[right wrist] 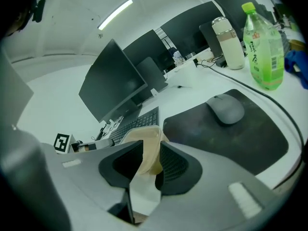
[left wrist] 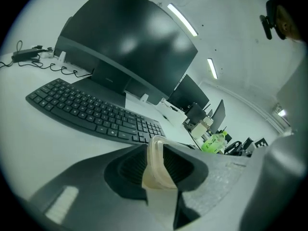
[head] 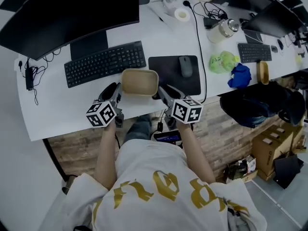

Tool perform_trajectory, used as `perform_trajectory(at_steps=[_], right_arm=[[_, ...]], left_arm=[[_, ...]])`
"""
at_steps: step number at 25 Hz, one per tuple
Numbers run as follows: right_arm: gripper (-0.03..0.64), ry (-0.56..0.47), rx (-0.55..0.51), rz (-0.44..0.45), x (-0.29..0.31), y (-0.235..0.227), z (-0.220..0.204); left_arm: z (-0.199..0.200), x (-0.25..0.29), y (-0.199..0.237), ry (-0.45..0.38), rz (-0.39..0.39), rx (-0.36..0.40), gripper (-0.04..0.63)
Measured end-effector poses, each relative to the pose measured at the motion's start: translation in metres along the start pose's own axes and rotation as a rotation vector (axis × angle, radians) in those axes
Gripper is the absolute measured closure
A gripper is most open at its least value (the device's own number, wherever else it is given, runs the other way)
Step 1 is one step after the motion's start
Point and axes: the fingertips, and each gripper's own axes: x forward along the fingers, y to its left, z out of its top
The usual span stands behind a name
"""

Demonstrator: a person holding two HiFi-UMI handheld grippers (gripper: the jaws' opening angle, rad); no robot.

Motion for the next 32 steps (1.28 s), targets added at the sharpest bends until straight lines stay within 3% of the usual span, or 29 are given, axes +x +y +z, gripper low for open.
perform_trajectory(at_steps=[13,32], right_arm=[[0.489,0.037,0.095,-0.006,0.024,-0.008,-0.011],[0.537,0.055,0.157,0.004,0.026,-0.014,-0.015]], left_arm=[[-0.007,0.023,0.006,0.031,-0.125,-0.124,0.503],[-0.013,0.03,0.006,0.086,-0.141,-0.114,0.542]])
